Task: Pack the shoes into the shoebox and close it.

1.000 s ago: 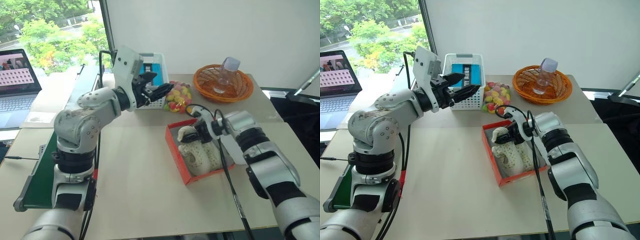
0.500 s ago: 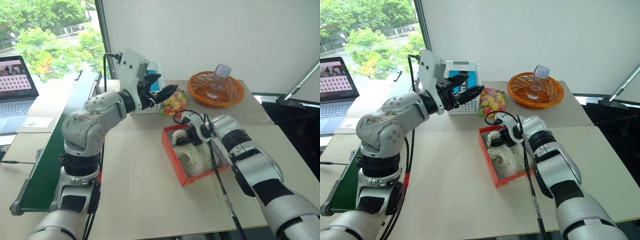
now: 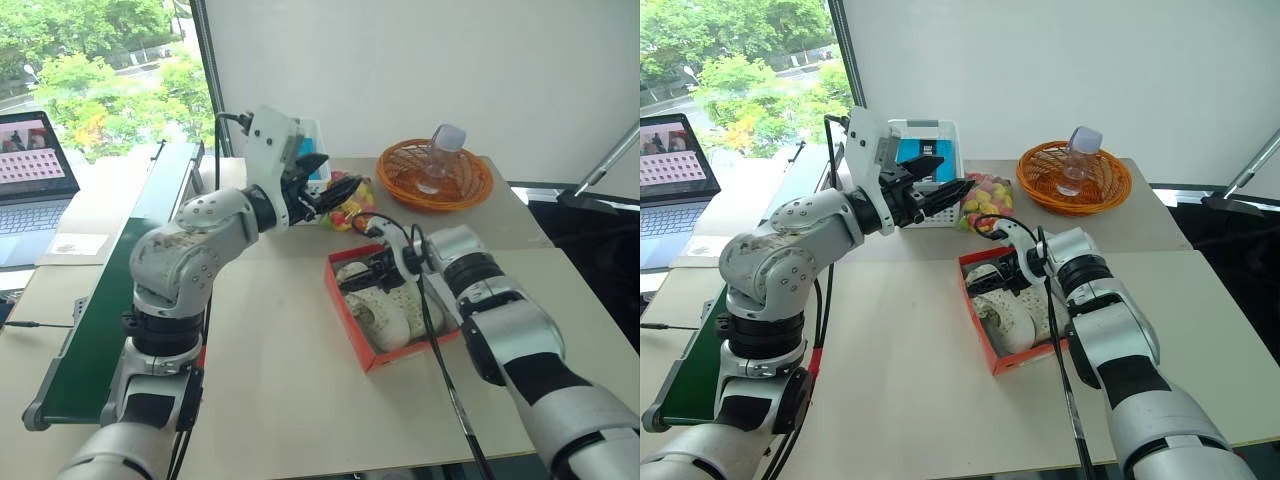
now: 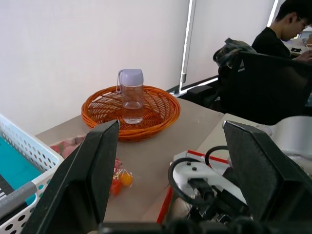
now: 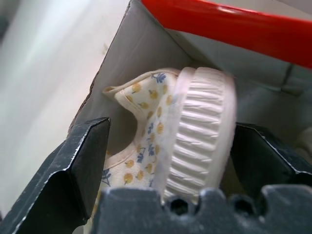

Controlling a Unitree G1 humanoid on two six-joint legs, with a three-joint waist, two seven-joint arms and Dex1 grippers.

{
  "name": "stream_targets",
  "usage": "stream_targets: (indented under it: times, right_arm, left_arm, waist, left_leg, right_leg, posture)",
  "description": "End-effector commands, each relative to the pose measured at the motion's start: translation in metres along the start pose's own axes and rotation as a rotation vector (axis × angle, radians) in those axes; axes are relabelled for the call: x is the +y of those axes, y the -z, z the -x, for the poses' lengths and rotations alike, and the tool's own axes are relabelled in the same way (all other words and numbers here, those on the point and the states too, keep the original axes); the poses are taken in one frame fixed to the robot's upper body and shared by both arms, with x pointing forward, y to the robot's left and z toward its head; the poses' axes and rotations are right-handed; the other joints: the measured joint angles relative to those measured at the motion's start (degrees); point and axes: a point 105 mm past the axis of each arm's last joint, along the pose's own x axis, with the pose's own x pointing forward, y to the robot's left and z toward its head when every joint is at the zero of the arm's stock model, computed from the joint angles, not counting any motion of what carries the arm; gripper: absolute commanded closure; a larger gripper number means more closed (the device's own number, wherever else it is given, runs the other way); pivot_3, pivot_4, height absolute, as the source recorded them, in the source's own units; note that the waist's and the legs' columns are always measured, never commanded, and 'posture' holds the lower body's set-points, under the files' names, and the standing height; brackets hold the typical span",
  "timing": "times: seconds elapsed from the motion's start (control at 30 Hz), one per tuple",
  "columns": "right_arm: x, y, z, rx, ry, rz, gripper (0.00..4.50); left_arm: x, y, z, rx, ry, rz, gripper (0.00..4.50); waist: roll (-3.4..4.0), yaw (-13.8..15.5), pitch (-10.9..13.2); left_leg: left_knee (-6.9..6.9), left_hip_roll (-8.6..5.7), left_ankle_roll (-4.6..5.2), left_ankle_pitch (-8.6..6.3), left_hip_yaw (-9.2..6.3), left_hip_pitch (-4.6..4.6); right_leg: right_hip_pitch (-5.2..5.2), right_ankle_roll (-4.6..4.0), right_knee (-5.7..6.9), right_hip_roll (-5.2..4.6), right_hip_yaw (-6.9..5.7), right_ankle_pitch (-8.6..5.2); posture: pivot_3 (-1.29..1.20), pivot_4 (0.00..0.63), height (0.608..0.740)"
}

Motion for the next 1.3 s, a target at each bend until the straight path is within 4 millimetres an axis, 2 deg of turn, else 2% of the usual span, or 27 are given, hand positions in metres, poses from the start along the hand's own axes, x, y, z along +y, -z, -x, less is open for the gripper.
stream_targets:
  times: [0.03,0.1,0.23,0.37,0.53,0.63,0.7,0.9,1.0,1.03,1.13,1.23,1.3]
  right_arm:
    - [0.008,-0.026,0.025,-0.097,-0.011,-0.004,0.02]
    - [0.013,-0.037,0.036,-0.143,-0.016,-0.007,0.02]
    - [0.03,-0.05,0.059,-0.214,-0.041,-0.014,0.02]
    - [0.037,-0.043,0.081,-0.24,-0.002,0.027,0.02]
    - [0.062,-0.033,0.133,-0.35,0.007,0.077,0.02]
    - [0.073,-0.018,0.159,-0.384,0.071,0.077,0.74]
    - [0.078,-0.008,0.171,-0.4,0.121,0.078,1.39]
    - [0.084,0.039,0.196,-0.372,0.282,0.103,3.49]
    - [0.085,0.079,0.199,-0.398,0.352,0.033,4.46]
    - [0.087,0.088,0.196,-0.409,0.353,0.016,4.46]
    - [0.083,0.135,0.172,-0.372,0.425,-0.136,4.46]
    - [0.081,0.178,0.154,-0.272,0.471,-0.215,4.46]
    - [0.07,0.2,0.145,-0.28,0.509,-0.264,4.46]
  left_arm:
    - [-0.006,-0.01,-0.003,-0.038,0.029,-0.038,0.89]
    - [-0.008,-0.009,-0.004,-0.035,0.04,-0.04,0.89]
    - [-0.008,-0.007,-0.003,-0.016,0.063,-0.048,0.89]
    - [-0.006,-0.003,-0.003,0.007,0.085,-0.063,0.89]
    - [-0.012,0.007,0.003,0.065,0.181,-0.083,0.89]
    - [-0.014,0.022,0.008,0.136,0.246,-0.112,0.89]
    - [-0.015,0.029,0.011,0.171,0.288,-0.136,0.89]
    - [-0.021,0.042,0.008,0.23,0.42,-0.193,0.89]
    - [-0.025,0.043,0.004,0.244,0.492,-0.223,0.89]
    - [-0.025,0.043,0.004,0.249,0.509,-0.231,0.89]
    - [-0.026,0.044,0.003,0.27,0.554,-0.25,0.89]
    - [-0.025,0.045,0.005,0.284,0.567,-0.253,0.89]
    - [-0.022,0.047,0.01,0.304,0.567,-0.266,0.89]
  waist:
    - [0.08,0.0,0.0]
    - [0.2,0.0,0.1]
    - [0.43,0.0,0.3]
    - [0.45,0.3,0.3]
    - [0.64,1.4,0.5]
    - [0.71,1.6,0.6]
    - [0.71,1.6,0.6]
    - [0.69,1.9,0.6]
    - [0.66,2.2,0.6]
    - [0.66,2.4,0.6]
    - [0.67,2.6,0.6]
    - [0.87,2.5,0.5]
    - [0.87,2.3,0.5]
  left_leg:
    - [0.0,0.0,0.04,0.03,0.0,-0.14]
    - [0.01,-0.02,0.1,0.11,-0.02,-0.65]
    - [0.01,-0.02,0.08,0.1,-0.03,-0.86]
    - [-0.03,-0.02,0.03,0.02,-0.06,-0.92]
    - [-0.01,-0.06,0.03,0.02,-0.03,-0.98]
    - [-0.02,-0.06,0.04,0.01,-0.04,-0.98]
    - [-0.02,-0.06,0.05,-0.02,-0.05,-0.97]
    - [-0.01,-0.09,0.06,-0.02,-0.05,-0.98]
    - [0.0,-0.13,0.08,-0.02,-0.06,-0.97]
    - [-0.01,-0.13,0.09,-0.03,-0.13,-0.97]
    - [0.02,-0.15,0.13,-0.05,-0.22,-0.96]
    - [0.04,-0.23,0.13,-0.05,-0.22,-0.96]
    - [0.05,-0.24,0.14,-0.05,-0.22,-0.95]
  right_leg:
    - [-0.15,-0.06,0.03,0.0,0.01,0.04]
    - [-0.68,-0.2,0.11,0.02,0.04,0.15]
    - [-0.86,-0.19,0.05,0.02,0.04,0.15]
    - [-0.88,-0.15,-0.01,0.02,0.01,0.11]
    - [-0.9,-0.12,-0.06,-0.04,0.0,0.09]
    - [-0.91,-0.13,-0.08,-0.04,-0.01,0.07]
    - [-0.89,-0.16,-0.08,-0.04,-0.05,0.01]
    - [-0.84,-0.12,-0.15,-0.12,-0.06,-0.06]
    - [-0.8,-0.09,-0.17,-0.17,-0.07,-0.08]
    - [-0.75,-0.08,-0.21,-0.16,-0.14,-0.1]
    - [-0.69,0.0,-0.2,-0.16,-0.19,-0.16]
    - [-0.69,0.34,-0.15,-0.25,-0.15,-0.35]
    - [-0.7,0.37,-0.14,-0.28,-0.16,-0.4]
  posture:
    - [0.0,0.15,0.74]
    - [0.0,0.15,0.74]
    - [0.0,0.15,0.74]
    - [0.0,0.15,0.74]
    - [0.0,0.15,0.74]
    - [0.0,0.15,0.74]
    - [0.0,0.15,0.74]
    - [0.0,0.15,0.74]
    - [0.0,0.15,0.74]
    - [0.0,0.15,0.74]
    - [0.0,0.15,0.74]
    - [0.0,0.15,0.74]
    - [0.0,0.15,0.74]
